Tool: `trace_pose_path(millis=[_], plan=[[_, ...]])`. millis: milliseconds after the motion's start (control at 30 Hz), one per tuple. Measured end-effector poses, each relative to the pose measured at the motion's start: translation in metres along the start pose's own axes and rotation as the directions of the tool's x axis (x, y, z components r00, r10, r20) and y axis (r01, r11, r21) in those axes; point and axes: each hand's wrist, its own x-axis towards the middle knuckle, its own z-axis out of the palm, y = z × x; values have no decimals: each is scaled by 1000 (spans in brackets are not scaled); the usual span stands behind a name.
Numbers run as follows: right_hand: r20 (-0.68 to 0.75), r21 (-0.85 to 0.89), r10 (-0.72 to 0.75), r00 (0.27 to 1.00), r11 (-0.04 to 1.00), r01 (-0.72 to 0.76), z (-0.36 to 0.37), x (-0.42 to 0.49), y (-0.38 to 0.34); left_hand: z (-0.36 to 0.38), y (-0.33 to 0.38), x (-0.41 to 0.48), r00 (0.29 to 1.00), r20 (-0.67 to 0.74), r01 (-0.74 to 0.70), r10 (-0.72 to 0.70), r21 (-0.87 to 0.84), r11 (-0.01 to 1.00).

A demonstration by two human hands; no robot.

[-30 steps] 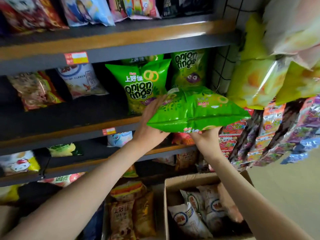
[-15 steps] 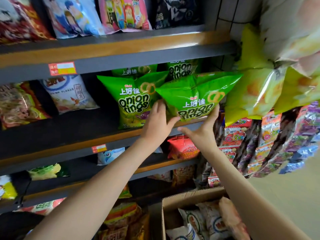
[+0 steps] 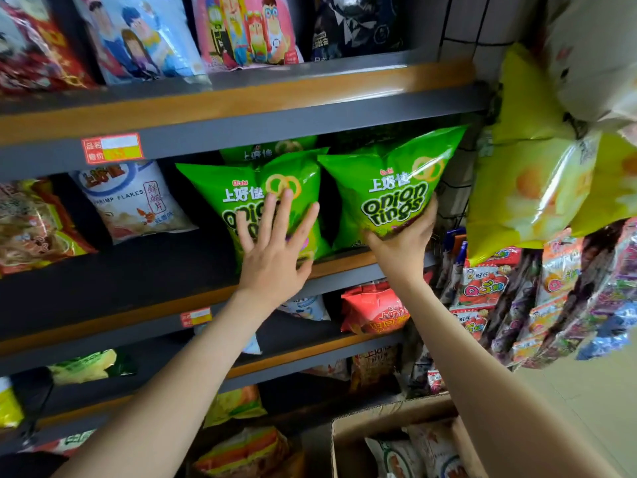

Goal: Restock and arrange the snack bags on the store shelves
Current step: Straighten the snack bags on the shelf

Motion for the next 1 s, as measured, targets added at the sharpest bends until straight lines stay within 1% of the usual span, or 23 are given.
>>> trace_pose_path(millis=[100, 200, 333, 433, 500, 567, 600, 667, 700, 767, 833, 867, 900, 967, 1000], plan=[[58, -150, -31, 998, 988, 39, 6, 4, -3, 6, -15, 0, 1000, -18, -7, 8, 40, 999], [51, -289, -29, 998, 956, 43, 8, 13, -9, 9, -21, 3, 999, -35, -1, 4, 92, 996], [76, -340, 35, 996, 940, -7, -1, 24, -17, 11, -15, 15, 998, -61, 5, 2, 119, 993], [111, -379, 84, 990, 925, -36, -8, 30, -20, 12, -15, 22, 998, -60, -23, 28, 83, 996], [100, -413, 95, 990, 910, -46, -8, 32, -22, 12, -16, 21, 998, -38, -39, 41, 41, 998], [58, -484, -5, 998, 875, 33, -4, 28, -26, 13, -17, 19, 996, -1, -87, 87, 6, 996], [61, -523, -86, 994, 846, 105, 0, 25, -29, 13, -17, 17, 992, 21, -123, 123, 3, 992], [110, -590, -247, 963, 763, 263, 9, 17, -30, 12, -17, 13, 985, 54, -164, 163, 24, 986], [134, -619, -302, 944, 718, 318, 12, 14, -30, 12, -16, 10, 986, 65, -158, 155, 44, 986], [142, -657, -338, 930, 671, 344, 16, 11, -24, 12, -11, 2, 995, 63, -82, 78, 64, 995], [123, -654, -349, 929, 676, 341, 13, 8, -21, 11, 2, -12, 999, 42, 8, -9, 26, 1000], [121, -629, -377, 918, 686, 365, 8, 4, -21, 9, 13, -22, 999, 41, 5, -5, -14, 1000], [130, -599, -423, 897, 688, 411, 3, -2, -19, 8, 25, -34, 998, 50, -36, 39, -58, 998], [180, -554, -516, 837, 650, 520, -12, -26, -7, 7, 55, -61, 980, 105, -151, 169, -158, 976], [207, -537, -540, 816, 634, 557, -21, -43, 6, 6, 69, -76, 966, 140, -182, 215, -219, 959]])
